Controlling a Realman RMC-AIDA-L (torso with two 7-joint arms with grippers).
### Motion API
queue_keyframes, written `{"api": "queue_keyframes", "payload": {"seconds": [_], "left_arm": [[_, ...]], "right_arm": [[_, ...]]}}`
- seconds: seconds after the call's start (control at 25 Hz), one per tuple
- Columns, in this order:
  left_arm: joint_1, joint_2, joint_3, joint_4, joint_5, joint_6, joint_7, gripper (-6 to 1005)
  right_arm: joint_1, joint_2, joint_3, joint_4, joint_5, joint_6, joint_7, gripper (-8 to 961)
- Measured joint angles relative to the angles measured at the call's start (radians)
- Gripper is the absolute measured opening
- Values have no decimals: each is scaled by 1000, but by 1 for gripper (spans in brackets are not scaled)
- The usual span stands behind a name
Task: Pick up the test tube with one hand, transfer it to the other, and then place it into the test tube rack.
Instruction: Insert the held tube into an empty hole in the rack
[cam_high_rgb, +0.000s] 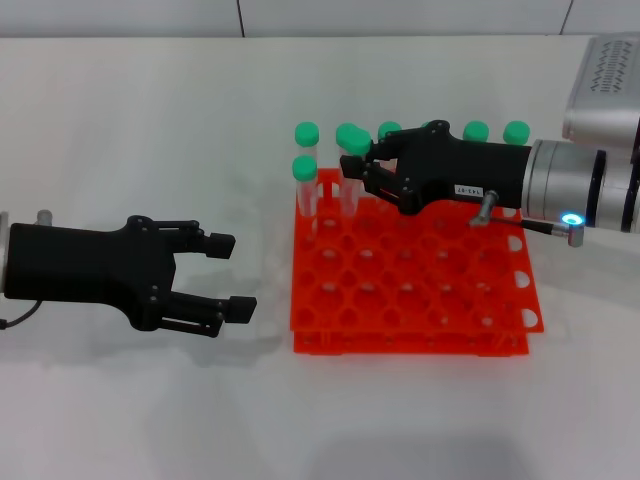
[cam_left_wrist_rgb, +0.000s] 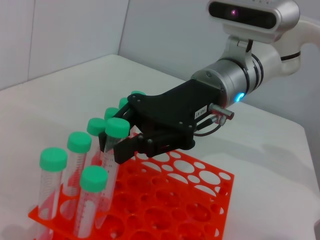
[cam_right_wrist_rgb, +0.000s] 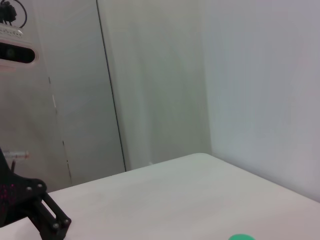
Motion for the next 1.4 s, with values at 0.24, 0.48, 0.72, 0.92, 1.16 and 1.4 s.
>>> {"api": "queue_keyframes", "payload": {"seconds": [0.24,0.48,0.72,0.92,1.16,1.4], "left_arm": [[0,0,0,0,0,0,0,864],[-2,0,0,-1,0,0,0,864],[-2,0,0,-2,0,0,0,864],[-2,0,0,-2,0,0,0,864],[-2,0,0,-2,0,0,0,865],[-2,0,0,-2,0,0,0,865]], "right_arm": [[0,0,0,5,0,0,0,228],[0,0,0,6,0,-1,0,229],[0,0,0,6,0,-4,0,230],[0,0,0,5,0,-5,0,231],[0,0,-2,5,0,-6,0,232],[0,0,-2,5,0,-7,0,233]]}}
